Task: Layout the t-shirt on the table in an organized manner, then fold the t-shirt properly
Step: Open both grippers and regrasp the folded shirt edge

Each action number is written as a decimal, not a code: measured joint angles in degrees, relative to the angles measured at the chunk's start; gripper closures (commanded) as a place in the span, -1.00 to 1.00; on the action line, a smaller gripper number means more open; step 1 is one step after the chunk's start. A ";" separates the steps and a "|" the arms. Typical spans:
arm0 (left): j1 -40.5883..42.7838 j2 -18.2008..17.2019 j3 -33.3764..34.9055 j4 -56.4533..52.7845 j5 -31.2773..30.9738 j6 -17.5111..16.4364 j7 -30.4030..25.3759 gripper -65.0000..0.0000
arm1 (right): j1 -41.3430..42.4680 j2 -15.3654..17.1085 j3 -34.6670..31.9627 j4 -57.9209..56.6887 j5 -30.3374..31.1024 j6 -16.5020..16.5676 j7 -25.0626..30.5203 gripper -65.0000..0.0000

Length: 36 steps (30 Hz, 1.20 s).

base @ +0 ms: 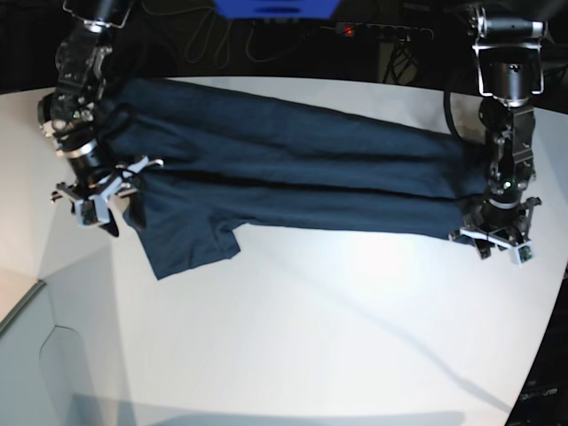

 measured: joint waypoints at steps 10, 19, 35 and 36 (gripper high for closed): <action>0.33 -0.31 0.00 -3.65 -0.04 0.00 0.09 0.55 | 9.66 2.62 0.11 -10.27 -0.44 0.17 -0.15 0.14; 0.13 -0.28 0.00 -3.54 -0.46 -0.02 0.15 1.00 | 18.73 4.22 -0.09 -21.73 -0.63 0.24 -3.72 0.14; 1.42 -0.31 0.00 3.34 -0.48 0.00 0.48 1.00 | 30.18 8.46 0.11 -43.56 -3.63 0.22 -4.59 0.13; 1.57 -0.33 0.00 3.34 -0.46 0.00 0.59 1.00 | 30.62 8.57 0.26 -45.11 -4.15 0.20 -4.68 0.13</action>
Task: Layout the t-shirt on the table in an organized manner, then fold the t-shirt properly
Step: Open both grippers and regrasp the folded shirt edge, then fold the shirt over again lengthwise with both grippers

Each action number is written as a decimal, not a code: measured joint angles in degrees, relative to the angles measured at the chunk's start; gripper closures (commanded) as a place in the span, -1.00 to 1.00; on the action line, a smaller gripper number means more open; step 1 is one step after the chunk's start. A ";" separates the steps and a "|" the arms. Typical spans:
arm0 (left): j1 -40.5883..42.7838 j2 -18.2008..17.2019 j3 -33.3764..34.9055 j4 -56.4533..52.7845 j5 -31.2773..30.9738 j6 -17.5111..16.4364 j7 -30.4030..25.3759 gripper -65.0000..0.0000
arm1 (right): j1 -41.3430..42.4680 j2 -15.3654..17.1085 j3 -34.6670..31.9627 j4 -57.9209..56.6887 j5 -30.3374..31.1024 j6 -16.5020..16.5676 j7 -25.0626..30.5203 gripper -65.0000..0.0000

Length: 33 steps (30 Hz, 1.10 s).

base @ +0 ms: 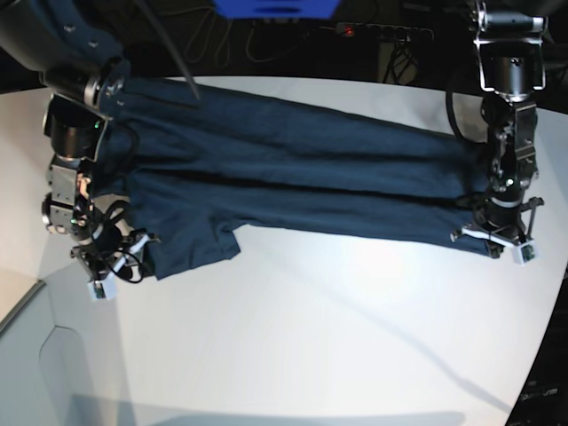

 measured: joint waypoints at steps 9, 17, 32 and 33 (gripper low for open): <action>0.00 0.09 0.00 0.07 0.04 -0.02 0.02 1.00 | 1.27 1.57 -0.31 -4.92 -0.04 0.00 0.39 0.13; -0.35 0.04 0.00 0.24 0.00 -0.02 -0.15 1.00 | -1.44 1.53 -9.64 -4.68 1.07 -0.15 2.78 0.13; -1.31 0.04 0.00 0.28 -0.07 0.02 0.33 1.00 | -2.14 1.20 -9.77 4.28 -0.28 0.00 -0.22 1.00; -1.79 0.04 0.00 0.28 -0.07 0.00 0.37 1.00 | -2.32 1.25 -9.73 6.51 -0.04 -0.02 0.22 1.00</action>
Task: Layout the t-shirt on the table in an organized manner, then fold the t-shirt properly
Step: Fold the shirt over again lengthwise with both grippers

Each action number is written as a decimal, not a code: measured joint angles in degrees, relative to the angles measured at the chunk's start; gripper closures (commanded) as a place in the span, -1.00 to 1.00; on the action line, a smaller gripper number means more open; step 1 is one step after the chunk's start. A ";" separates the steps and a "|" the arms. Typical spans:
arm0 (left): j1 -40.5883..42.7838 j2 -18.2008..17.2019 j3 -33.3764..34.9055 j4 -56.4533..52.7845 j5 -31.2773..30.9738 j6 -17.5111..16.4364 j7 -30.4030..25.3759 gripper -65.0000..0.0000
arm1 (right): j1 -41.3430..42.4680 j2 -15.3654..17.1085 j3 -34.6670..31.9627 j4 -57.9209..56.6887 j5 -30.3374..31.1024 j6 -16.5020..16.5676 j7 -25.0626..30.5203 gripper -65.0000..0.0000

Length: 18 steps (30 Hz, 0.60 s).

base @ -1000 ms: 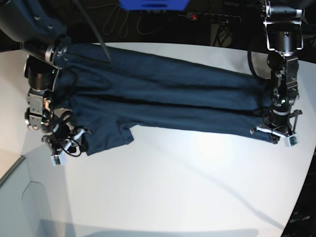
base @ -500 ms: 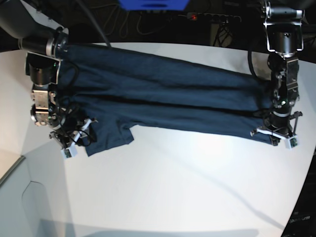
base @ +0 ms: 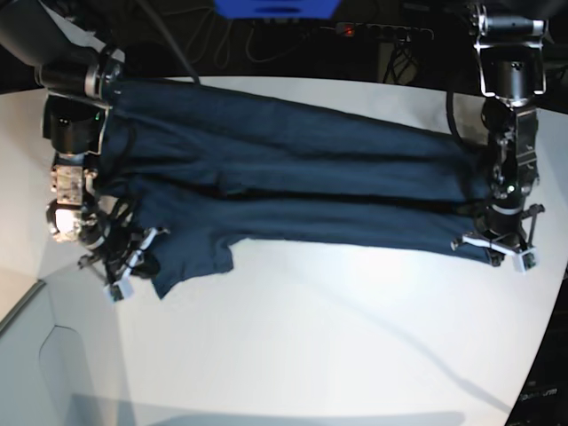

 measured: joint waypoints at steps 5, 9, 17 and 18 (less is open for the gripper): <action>-2.32 0.00 0.02 0.26 0.04 -0.02 -0.52 1.00 | -0.44 0.04 0.00 8.31 -0.02 0.02 -0.13 1.00; -3.30 0.00 0.04 0.26 0.00 -0.07 -0.31 1.00 | -1.01 -0.07 0.00 11.76 0.00 0.04 -0.20 1.00; -7.56 0.24 0.39 -0.39 0.07 -0.09 -0.50 1.00 | -7.13 -3.91 4.94 26.75 0.20 0.09 0.07 1.00; -7.58 0.33 0.39 -0.37 0.07 -0.42 -0.61 1.00 | -8.39 -4.52 5.27 28.81 0.17 0.11 0.11 1.00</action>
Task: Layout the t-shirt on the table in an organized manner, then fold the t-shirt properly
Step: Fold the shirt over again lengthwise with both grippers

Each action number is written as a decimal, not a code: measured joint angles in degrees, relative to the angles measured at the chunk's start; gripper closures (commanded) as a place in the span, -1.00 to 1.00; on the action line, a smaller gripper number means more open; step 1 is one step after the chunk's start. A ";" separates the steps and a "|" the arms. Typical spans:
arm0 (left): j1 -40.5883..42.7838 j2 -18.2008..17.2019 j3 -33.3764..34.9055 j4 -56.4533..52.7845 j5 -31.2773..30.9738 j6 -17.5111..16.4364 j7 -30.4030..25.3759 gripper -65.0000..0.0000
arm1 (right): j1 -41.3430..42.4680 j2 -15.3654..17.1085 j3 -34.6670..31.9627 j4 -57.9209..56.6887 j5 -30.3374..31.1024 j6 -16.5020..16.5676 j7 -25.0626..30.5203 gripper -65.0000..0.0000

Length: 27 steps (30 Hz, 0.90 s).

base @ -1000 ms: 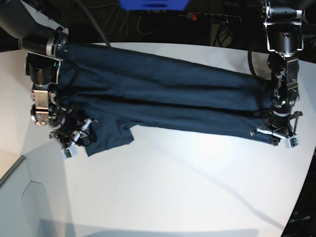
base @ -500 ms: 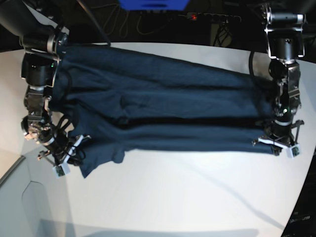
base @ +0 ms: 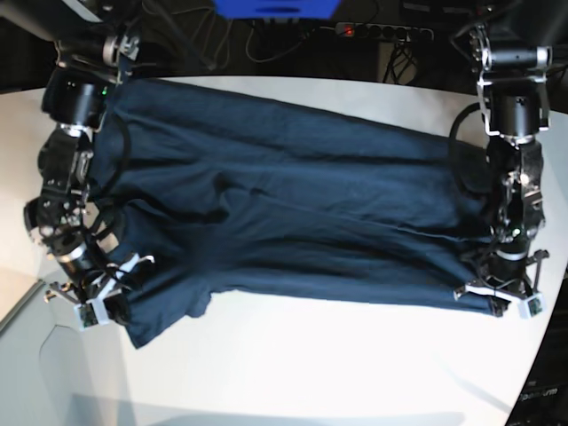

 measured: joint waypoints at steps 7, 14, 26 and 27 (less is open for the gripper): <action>1.77 0.20 0.00 0.35 0.02 0.33 0.07 1.00 | -13.05 -3.17 0.28 13.90 -0.15 0.48 -0.55 1.00; 7.69 0.17 -0.33 7.48 0.00 0.39 -0.17 1.00 | -23.78 -5.99 0.22 24.98 -0.17 0.61 -0.17 1.00; 20.87 0.83 -3.85 15.54 -0.02 0.31 0.09 1.00 | -35.30 -5.81 0.11 28.89 4.20 0.59 -0.17 1.00; 21.20 1.18 -4.98 15.50 -0.02 0.42 0.09 1.00 | -36.15 -5.64 0.09 28.92 6.03 0.59 0.15 1.00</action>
